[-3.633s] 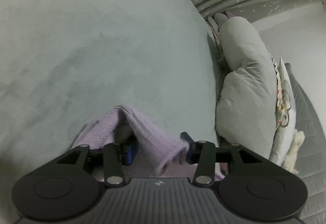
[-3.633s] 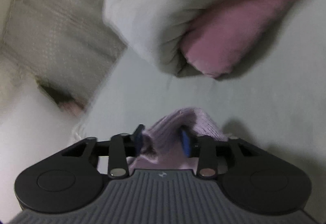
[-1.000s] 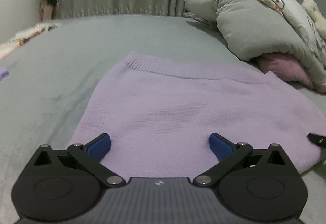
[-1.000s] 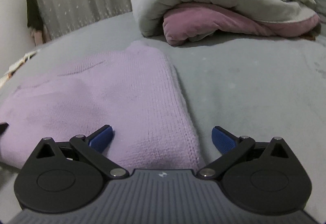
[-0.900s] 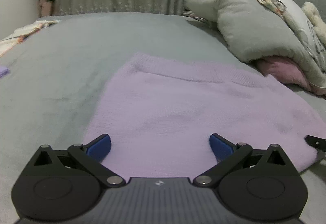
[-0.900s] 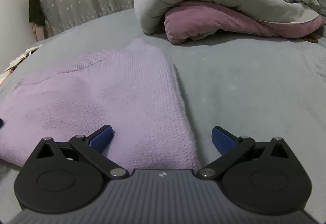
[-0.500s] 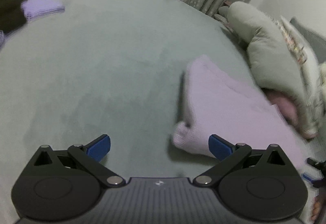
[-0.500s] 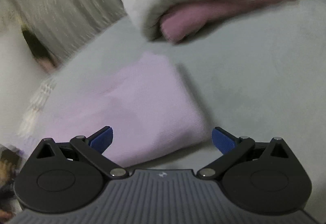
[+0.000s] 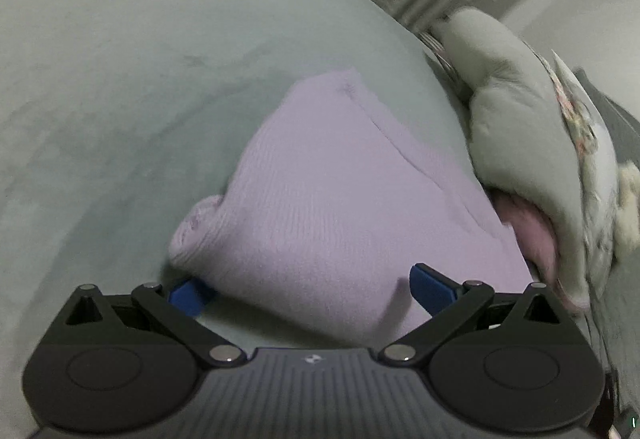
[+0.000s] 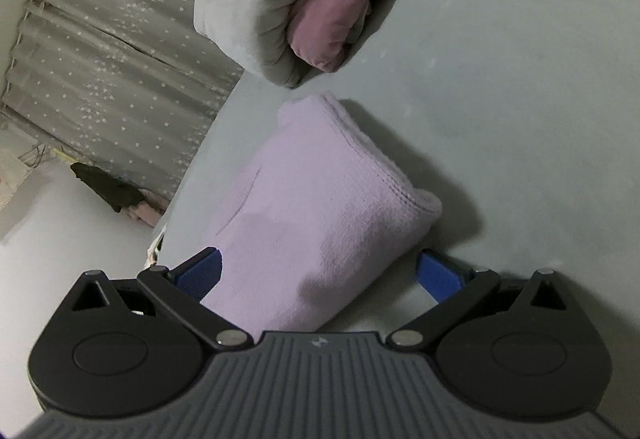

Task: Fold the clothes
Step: 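Grasp the folded sweater edges with both grippers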

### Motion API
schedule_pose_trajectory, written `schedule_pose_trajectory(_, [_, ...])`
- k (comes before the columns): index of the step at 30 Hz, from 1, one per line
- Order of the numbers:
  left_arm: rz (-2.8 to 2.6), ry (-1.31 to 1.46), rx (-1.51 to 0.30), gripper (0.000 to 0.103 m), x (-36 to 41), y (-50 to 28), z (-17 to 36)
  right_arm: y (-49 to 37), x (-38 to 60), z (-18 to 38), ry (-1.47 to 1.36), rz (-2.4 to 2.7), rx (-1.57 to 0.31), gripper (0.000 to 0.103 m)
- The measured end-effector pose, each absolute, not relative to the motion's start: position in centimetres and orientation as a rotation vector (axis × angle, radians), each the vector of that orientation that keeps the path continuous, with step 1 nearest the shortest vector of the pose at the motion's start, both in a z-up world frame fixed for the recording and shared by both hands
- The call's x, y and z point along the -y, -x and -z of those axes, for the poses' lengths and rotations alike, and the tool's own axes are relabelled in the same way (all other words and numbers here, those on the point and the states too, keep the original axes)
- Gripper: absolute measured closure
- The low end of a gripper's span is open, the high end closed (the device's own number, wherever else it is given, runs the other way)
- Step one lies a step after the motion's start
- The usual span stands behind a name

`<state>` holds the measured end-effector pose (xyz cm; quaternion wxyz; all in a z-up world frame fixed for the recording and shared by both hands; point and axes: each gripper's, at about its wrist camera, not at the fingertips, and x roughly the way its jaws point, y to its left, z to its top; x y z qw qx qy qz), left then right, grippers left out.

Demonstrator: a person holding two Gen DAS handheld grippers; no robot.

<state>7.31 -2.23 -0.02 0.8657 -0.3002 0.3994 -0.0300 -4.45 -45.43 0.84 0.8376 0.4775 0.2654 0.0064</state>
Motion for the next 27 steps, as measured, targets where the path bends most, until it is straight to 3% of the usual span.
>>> schedule_pose_trajectory(6, [0.021, 0.673, -0.799, 0.001, 2.7, -8.0, 0.2, 2.4, 45.6, -0.1, -1.042, -0.018, -0.520, 0.000])
schedule_pose_trajectory(11, [0.018, 0.727, -0.763, 0.001, 2.5, -8.4, 0.2, 1.8, 44.4, -0.2, -0.924, -0.003, -0.499, 0.001])
schedule_pose_trajectory(17, [-0.015, 0.601, -0.745, 0.001, 4.6, -8.9, 0.1, 0.6, 42.2, -0.4, -0.688, 0.030, -0.502, 0.001])
schedule_pose_trajectory(27, [-0.052, 0.554, -0.700, 0.005, 6.1, -8.9, 0.6, 0.0, 43.3, 0.2, -0.738, 0.027, -0.464, 0.001])
